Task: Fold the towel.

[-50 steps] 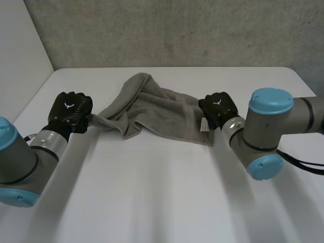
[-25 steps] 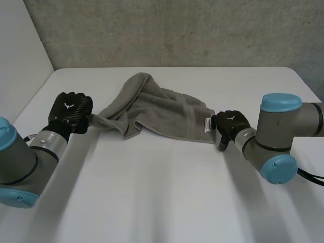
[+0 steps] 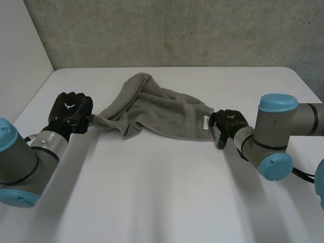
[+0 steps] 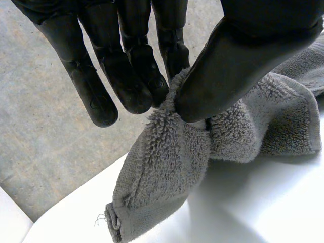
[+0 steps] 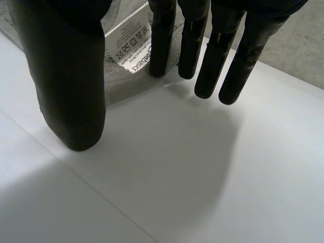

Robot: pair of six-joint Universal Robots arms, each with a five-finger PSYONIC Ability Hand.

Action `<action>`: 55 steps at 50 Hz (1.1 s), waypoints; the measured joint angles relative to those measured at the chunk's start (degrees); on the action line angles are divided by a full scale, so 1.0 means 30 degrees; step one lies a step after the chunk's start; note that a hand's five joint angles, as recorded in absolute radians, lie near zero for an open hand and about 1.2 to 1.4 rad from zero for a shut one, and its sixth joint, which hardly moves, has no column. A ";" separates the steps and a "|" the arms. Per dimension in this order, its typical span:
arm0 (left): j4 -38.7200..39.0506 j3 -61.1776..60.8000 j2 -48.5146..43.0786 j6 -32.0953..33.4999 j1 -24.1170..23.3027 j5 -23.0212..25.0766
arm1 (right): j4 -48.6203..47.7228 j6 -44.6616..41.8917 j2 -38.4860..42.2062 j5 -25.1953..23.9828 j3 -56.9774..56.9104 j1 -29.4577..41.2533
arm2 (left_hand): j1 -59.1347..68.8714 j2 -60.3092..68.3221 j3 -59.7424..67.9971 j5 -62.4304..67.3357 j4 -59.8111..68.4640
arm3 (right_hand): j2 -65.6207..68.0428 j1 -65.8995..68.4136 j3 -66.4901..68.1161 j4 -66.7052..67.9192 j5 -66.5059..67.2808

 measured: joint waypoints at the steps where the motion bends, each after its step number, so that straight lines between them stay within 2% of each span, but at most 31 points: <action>1: 0.0000 0.0000 0.0000 0.0000 0.0000 0.0000 | 0.0015 0.0010 0.0033 0.0006 -0.0069 0.0033 | 0.0000 0.0000 0.0000 0.0000 0.0000 | 0.0000 -0.0006 0.0000 0.0002 0.0005; 15: -0.0006 0.0032 0.0009 0.0000 0.0013 -0.0004 | 0.0390 0.0052 -0.0921 0.0098 -0.0698 0.0824 | 0.0000 0.0000 0.0000 0.0000 0.0002 | 0.0000 -0.0003 0.0000 0.0002 0.0151; 24: -0.0079 0.0193 0.0399 -0.0413 0.0069 -0.0092 | 0.0471 0.0062 -0.2126 0.0209 -0.1865 0.3269 | 0.0000 0.0000 0.0000 0.0000 0.0000 | 0.0000 -0.0003 0.0002 0.0002 0.0177; 32: -0.0293 -0.0185 0.2111 -0.2106 0.0054 -0.0096 | 0.1074 0.0919 0.0669 0.0252 -0.5506 0.5380 | 0.0000 0.0000 0.0000 0.0000 0.0002 | 0.0000 -0.0003 0.0002 0.0003 0.0185; 41: -0.0306 -0.0574 0.3271 -0.3378 0.0067 -0.0081 | 0.3015 0.2493 0.5007 0.0516 -1.0470 0.5993 | 0.0000 0.0000 0.0000 0.0000 0.0002 | 0.0000 -0.0002 0.0003 0.0002 0.0208; 55: -0.0268 -0.0579 0.3083 -0.3373 0.0164 -0.0061 | 0.3296 0.3713 0.6561 0.0903 -1.2997 0.6165 | 0.0000 0.0000 0.0000 0.0000 0.0002 | 0.0229 0.0549 0.0284 0.0285 0.0900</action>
